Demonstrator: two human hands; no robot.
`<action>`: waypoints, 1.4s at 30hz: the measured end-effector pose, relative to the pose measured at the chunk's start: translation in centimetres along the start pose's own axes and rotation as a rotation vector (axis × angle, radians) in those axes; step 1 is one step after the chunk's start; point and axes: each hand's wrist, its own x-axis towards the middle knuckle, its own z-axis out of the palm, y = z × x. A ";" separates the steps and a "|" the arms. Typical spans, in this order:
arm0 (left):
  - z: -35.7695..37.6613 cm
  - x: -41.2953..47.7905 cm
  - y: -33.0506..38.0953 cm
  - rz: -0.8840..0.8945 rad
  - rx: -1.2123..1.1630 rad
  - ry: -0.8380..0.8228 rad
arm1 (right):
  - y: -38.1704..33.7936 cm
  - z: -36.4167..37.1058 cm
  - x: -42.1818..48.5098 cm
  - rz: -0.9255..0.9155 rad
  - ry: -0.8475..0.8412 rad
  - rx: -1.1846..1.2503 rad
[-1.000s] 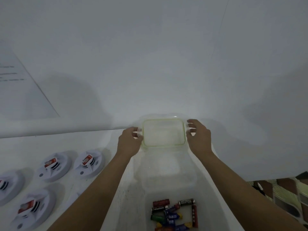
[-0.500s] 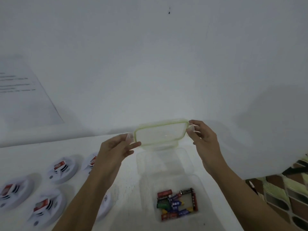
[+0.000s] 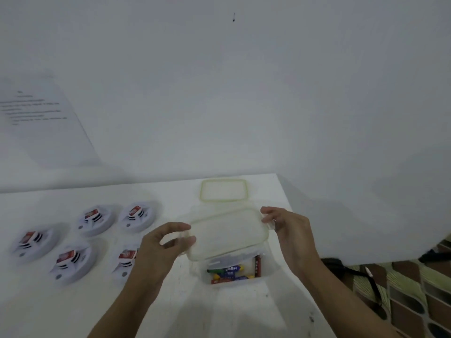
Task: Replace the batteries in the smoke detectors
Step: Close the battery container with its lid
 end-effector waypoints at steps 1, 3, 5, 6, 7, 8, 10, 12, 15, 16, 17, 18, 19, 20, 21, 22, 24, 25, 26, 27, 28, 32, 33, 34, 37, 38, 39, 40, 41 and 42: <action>0.3 -0.6 -0.2 -0.004 0.011 0.003 | 0.1 -0.1 -0.3 -0.001 0.029 -0.058; 0.9 -1.6 -1.0 -0.002 0.045 0.012 | 0.4 -0.3 -1.1 -0.018 0.051 -0.210; 1.3 -2.1 -2.0 0.001 0.097 0.023 | 1.4 -0.5 -1.7 -0.014 0.053 -0.285; 1.4 -2.2 -2.6 0.009 0.126 0.023 | 2.1 -0.7 -2.0 -0.001 0.064 -0.304; 1.6 -2.3 -3.2 0.022 0.154 0.029 | 2.7 -0.9 -2.3 0.012 0.074 -0.334; 1.8 -2.3 -3.8 0.039 0.188 0.040 | 3.2 -1.1 -2.5 0.024 0.078 -0.376; 2.2 -2.4 -4.6 0.062 0.250 0.072 | 3.8 -1.1 -3.0 0.058 0.092 -0.458; 2.6 -2.5 -5.0 0.046 0.236 0.080 | 3.9 -1.0 -3.1 0.091 0.102 -0.492; 3.3 -2.7 -5.3 -0.002 0.114 0.055 | 3.7 -0.6 -3.1 0.188 0.067 -0.437; 3.4 -2.8 -5.4 0.001 0.104 0.053 | 3.6 -0.5 -3.2 0.207 0.056 -0.424; 3.6 -2.8 -5.4 0.006 0.112 0.047 | 3.6 -0.5 -3.3 0.206 0.053 -0.419; 3.7 -2.9 -5.3 0.011 0.128 0.037 | 3.6 -0.5 -3.5 0.192 0.054 -0.417; 3.8 -3.1 -5.3 0.018 0.146 0.028 | 3.5 -0.5 -3.8 0.172 0.050 -0.416; 3.9 -3.4 -5.3 0.025 0.163 0.024 | 3.7 -0.6 -4.0 0.148 0.042 -0.424; 3.8 -3.7 -5.4 0.034 0.175 0.023 | 3.8 -0.7 -4.3 0.124 0.028 -0.428; 3.7 -4.0 -5.5 0.033 0.185 0.025 | 4.0 -0.8 -4.6 0.107 0.013 -0.438; 3.2 -4.4 -5.9 0.033 0.195 0.022 | 4.4 -1.1 -5.2 0.100 -0.027 -0.441; 3.0 -4.6 -6.0 0.033 0.199 0.014 | 4.5 -1.1 -5.5 0.101 -0.047 -0.440; 2.7 -4.8 -6.1 0.031 0.203 0.005 | 4.7 -1.3 -5.7 0.096 -0.068 -0.447; 2.6 -4.8 -6.0 0.027 0.209 -0.008 | 4.7 -1.2 -5.8 0.083 -0.090 -0.457; 2.5 -4.8 -6.1 0.016 0.218 -0.023 | 4.8 -1.3 -5.9 0.076 -0.114 -0.480; 3.2 -4.6 -5.7 -0.035 0.236 -0.091 | 5.3 -1.3 -5.8 0.053 -0.178 -0.550; 3.5 -4.5 -5.7 -0.035 0.220 -0.096 | 5.4 -1.3 -5.7 0.052 -0.187 -0.552; 3.8 -4.5 -5.6 -0.032 0.203 -0.101 | 5.5 -1.3 -5.6 0.057 -0.195 -0.548; 4.7 -4.6 -5.4 -0.020 0.188 -0.103 | 5.6 -1.3 -5.5 0.074 -0.202 -0.515; 4.8 -4.5 -5.5 -0.029 0.188 -0.083 | 5.7 -1.3 -5.5 0.072 -0.203 -0.515; 4.9 -4.4 -5.6 -0.038 0.181 -0.065 | 5.8 -1.3 -5.4 0.060 -0.205 -0.514; 5.0 -4.3 -5.7 -0.041 0.171 -0.049 | 5.9 -1.3 -5.4 0.052 -0.206 -0.508; 5.0 -4.1 -5.9 -0.036 0.167 -0.041 | 6.0 -1.4 -5.5 0.053 -0.210 -0.490; 5.0 -4.1 -6.0 -0.027 0.164 -0.039 | 6.0 -1.4 -5.5 0.067 -0.211 -0.463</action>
